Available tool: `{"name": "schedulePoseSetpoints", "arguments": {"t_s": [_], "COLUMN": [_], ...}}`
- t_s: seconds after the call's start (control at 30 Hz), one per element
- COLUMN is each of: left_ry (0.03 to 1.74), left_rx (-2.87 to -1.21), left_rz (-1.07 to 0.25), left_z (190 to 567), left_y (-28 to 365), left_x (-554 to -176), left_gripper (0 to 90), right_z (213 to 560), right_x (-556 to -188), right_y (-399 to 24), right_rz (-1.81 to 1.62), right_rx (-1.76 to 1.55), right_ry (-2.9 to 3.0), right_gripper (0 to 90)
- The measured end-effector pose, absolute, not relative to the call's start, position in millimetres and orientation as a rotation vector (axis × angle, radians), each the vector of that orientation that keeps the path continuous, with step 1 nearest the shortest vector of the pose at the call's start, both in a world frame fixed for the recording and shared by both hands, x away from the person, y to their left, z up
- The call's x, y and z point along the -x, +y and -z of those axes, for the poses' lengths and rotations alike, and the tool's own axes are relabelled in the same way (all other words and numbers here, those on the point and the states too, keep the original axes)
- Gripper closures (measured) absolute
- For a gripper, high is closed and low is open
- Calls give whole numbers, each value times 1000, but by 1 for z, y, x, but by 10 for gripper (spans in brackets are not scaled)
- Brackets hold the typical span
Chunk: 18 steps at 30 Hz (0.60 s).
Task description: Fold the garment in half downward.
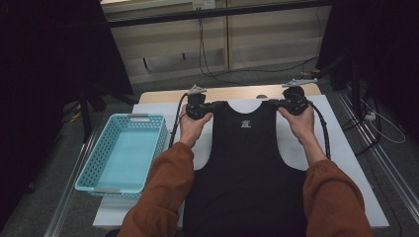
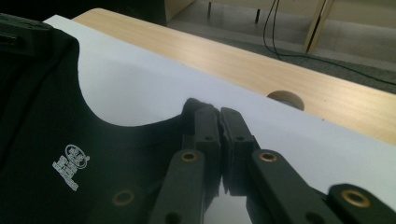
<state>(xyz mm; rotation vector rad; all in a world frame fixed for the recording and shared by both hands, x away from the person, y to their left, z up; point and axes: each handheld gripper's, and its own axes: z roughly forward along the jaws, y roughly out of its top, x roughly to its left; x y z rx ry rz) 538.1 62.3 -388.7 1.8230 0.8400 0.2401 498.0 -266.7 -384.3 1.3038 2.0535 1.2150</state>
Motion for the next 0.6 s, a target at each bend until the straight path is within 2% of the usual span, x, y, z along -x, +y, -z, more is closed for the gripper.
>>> {"name": "schedulePoseSetpoints", "arguments": {"t_s": [0.6], "left_ry": [816], "left_rx": [-1794], "left_rz": [-250], "left_z": [360], "left_y": [64], "left_x": [-543], "left_gripper": [850], "right_z": [355], "right_x": [-498], "right_y": [-272], "right_rz": [-1303], "right_rx": [-1257], "right_ry": [1983], "right_gripper": [870]}}
